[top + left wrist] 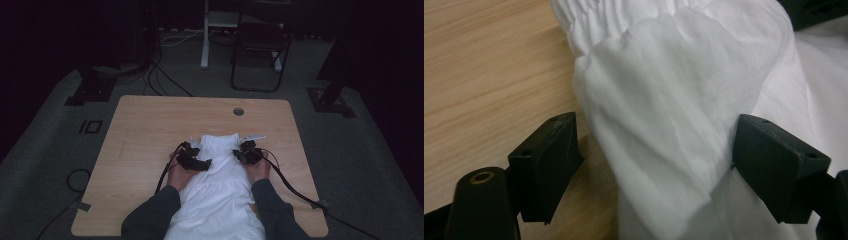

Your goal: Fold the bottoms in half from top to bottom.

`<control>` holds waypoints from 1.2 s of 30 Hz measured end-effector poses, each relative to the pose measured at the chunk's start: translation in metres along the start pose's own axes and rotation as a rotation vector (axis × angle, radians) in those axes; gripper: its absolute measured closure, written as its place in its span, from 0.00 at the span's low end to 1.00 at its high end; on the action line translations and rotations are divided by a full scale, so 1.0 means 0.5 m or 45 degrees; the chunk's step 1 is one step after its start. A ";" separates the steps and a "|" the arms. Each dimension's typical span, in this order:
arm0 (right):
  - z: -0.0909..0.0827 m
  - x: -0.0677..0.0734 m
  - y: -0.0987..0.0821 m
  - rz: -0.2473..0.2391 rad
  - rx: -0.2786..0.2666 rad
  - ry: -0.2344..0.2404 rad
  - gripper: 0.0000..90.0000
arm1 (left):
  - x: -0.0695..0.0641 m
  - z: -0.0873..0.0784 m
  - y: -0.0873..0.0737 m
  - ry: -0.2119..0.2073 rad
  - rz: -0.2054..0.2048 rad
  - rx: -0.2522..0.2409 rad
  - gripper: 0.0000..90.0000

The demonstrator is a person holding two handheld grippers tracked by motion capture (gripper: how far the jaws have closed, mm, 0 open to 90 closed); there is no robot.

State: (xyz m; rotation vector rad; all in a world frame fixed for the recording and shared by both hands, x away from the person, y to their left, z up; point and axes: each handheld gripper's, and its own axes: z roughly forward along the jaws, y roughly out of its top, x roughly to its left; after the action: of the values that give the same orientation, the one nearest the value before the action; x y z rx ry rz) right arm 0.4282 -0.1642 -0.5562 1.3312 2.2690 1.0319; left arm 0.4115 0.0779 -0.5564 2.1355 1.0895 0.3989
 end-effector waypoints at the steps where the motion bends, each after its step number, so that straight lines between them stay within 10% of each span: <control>1: 0.000 0.001 -0.001 0.001 -0.002 -0.003 0.92 | -0.002 0.003 0.003 0.011 0.012 0.001 0.21; 8: 0.000 0.002 -0.001 0.009 -0.006 -0.009 0.92 | -0.015 0.015 0.020 0.043 0.066 0.047 0.21; 16: 0.000 -0.002 0.009 0.004 0.008 -0.008 0.93 | 0.014 0.010 0.044 -0.098 -0.027 0.056 0.89; 26: -0.082 -0.013 0.140 -0.027 -0.208 0.054 0.94 | 0.067 -0.076 0.127 -0.098 -0.046 -0.170 0.92; 36: -0.201 0.021 0.282 -0.144 -0.458 -0.029 0.94 | 0.103 -0.227 0.270 -0.087 0.055 -0.424 0.92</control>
State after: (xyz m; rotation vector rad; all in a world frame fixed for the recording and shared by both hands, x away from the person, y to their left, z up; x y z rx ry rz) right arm 0.4521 -0.1549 -0.3845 1.0485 1.9941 1.3006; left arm 0.4593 0.1151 -0.3830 1.8657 0.8722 0.4868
